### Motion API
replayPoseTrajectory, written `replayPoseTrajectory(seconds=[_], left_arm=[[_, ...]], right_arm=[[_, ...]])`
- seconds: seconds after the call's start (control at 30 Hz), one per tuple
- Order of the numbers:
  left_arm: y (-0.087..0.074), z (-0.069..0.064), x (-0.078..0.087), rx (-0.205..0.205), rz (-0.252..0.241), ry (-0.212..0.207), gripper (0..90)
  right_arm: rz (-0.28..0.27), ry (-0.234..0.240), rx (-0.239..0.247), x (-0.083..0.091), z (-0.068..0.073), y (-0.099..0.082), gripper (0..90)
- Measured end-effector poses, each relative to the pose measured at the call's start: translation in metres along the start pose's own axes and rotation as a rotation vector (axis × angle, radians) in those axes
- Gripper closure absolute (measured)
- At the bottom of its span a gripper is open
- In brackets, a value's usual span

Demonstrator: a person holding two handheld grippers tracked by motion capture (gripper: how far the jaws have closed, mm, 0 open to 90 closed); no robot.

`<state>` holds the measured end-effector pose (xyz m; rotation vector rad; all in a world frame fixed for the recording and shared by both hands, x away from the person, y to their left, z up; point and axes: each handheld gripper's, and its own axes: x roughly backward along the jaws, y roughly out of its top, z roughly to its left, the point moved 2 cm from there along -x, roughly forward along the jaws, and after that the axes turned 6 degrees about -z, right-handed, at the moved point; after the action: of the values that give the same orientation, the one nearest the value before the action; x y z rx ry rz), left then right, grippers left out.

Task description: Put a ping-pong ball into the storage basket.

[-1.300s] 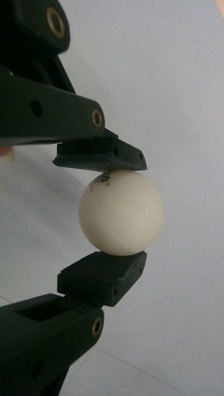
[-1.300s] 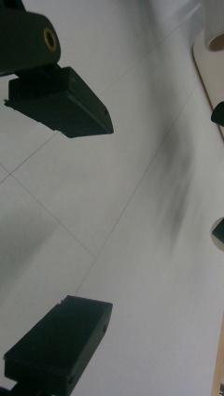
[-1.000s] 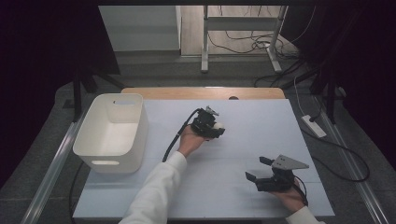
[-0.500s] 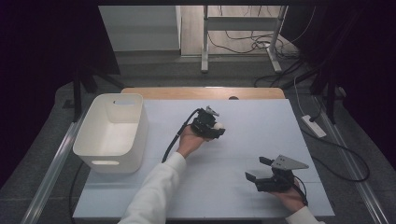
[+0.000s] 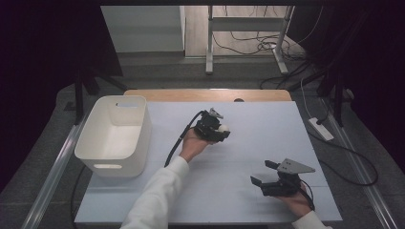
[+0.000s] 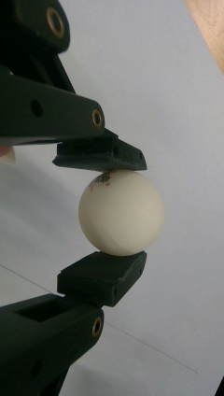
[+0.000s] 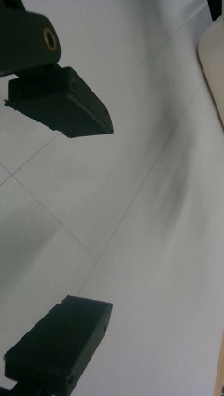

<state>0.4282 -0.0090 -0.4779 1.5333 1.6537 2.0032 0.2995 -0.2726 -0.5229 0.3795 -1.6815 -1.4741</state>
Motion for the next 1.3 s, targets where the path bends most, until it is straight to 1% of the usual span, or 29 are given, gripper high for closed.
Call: replayPoseTrajectory(seconds=[0.3, 0.53, 0.77, 0.97, 1.07, 1.1, 1.3], left_arm=[[0.002, -0.004, 0.011, -0.009, -0.015, -0.001, 50.6], [0.005, -0.009, 0.022, -0.023, -0.041, 0.0, 50.6], [0.004, -0.009, 0.025, -0.027, -0.044, -0.002, 50.6], [0.004, -0.009, 0.028, -0.014, -0.062, -0.006, 50.6], [0.005, -0.009, 0.03, -0.021, -0.063, -0.006, 50.6], [0.005, -0.01, 0.03, -0.015, -0.071, -0.006, 50.6], [0.006, -0.011, 0.034, -0.029, -0.079, -0.006, 50.6]], right_arm=[[-0.001, 0.002, 0.002, 0.0, 0.0, 0.0, 12.4], [0.0, 0.003, 0.002, -0.001, 0.0, 0.0, 12.4], [0.002, -0.001, 0.002, -0.001, 0.0, 0.0, 12.4], [0.005, -0.001, -0.002, -0.001, 0.0, -0.001, 12.4], [0.006, -0.001, -0.001, -0.001, 0.0, -0.001, 12.4], [0.007, -0.001, 0.0, -0.001, 0.0, -0.001, 12.4], [0.011, -0.003, 0.0, -0.002, 0.0, -0.001, 12.4]])
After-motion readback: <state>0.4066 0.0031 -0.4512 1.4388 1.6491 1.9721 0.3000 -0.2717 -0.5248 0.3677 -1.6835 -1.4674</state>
